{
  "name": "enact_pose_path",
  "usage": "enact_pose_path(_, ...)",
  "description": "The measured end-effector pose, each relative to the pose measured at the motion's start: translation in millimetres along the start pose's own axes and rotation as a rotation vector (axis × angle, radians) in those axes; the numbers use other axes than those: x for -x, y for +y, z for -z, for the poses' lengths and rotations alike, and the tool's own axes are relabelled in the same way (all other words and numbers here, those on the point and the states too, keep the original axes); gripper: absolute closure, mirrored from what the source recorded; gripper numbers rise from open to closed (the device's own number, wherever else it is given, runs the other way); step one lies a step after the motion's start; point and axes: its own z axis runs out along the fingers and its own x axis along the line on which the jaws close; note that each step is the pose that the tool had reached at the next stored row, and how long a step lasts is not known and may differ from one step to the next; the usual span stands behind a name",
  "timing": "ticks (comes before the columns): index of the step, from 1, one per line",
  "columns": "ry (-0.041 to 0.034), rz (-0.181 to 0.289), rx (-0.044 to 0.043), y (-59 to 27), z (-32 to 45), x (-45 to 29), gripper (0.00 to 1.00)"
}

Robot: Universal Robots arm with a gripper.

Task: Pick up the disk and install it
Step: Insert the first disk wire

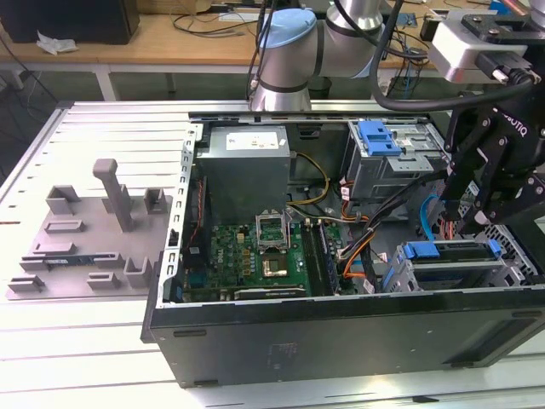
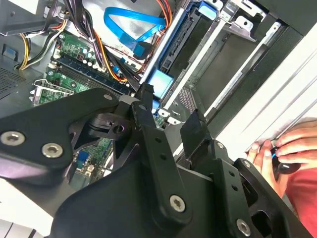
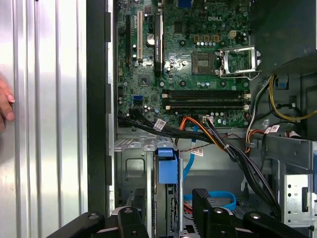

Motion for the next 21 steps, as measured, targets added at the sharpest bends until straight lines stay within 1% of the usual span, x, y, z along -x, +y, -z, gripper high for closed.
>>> enact_pose_path(1, 0.0002, 0.000, 0.0001, 0.0, -0.2, 0.2, 0.50)
enact_pose_path(2, 0.0063, 0.000, -0.0002, 0.0, -0.3, 1.5, 0.50)
enact_pose_path(3, 0.0144, 0.000, -0.0005, 0.0, -0.1, 2.5, 0.50)
enact_pose_path(4, 0.0251, 0.000, -0.0008, 0.0, -0.1, 4.5, 0.50)
enact_pose_path(5, 0.0262, 0.000, -0.0002, 0.1, 0.0, 4.7, 0.50)
enact_pose_path(6, 0.0279, -0.001, 0.0022, 0.1, 0.0, 5.6, 0.50)
enact_pose_path(7, 0.0280, -0.001, 0.0022, 0.0, -0.1, 10.5, 0.50)
enact_pose_path(8, 0.0279, 0.000, 0.0021, -0.9, -0.2, 17.9, 0.50)
enact_pose_path(10, 0.0277, -0.001, 0.0022, -3.8, -0.3, 26.7, 0.50)
enact_pose_path(11, 0.0280, -0.001, 0.0021, -7.9, -0.2, 30.3, 0.50)
enact_pose_path(12, 0.0281, -0.002, 0.0021, -11.3, -0.3, 32.3, 0.50)
enact_pose_path(14, 0.0288, -0.005, 0.0021, -24.1, -0.1, 36.5, 0.50)
enact_pose_path(18, 0.0291, -0.009, 0.0024, -49.4, 0.0, 41.5, 0.50)
enact_pose_path(20, 0.0326, -0.009, 0.0031, -55.0, 0.1, 45.2, 0.50)
enact_pose_path(21, 0.0368, -0.009, 0.0044, -56.6, 0.0, 48.1, 0.50)
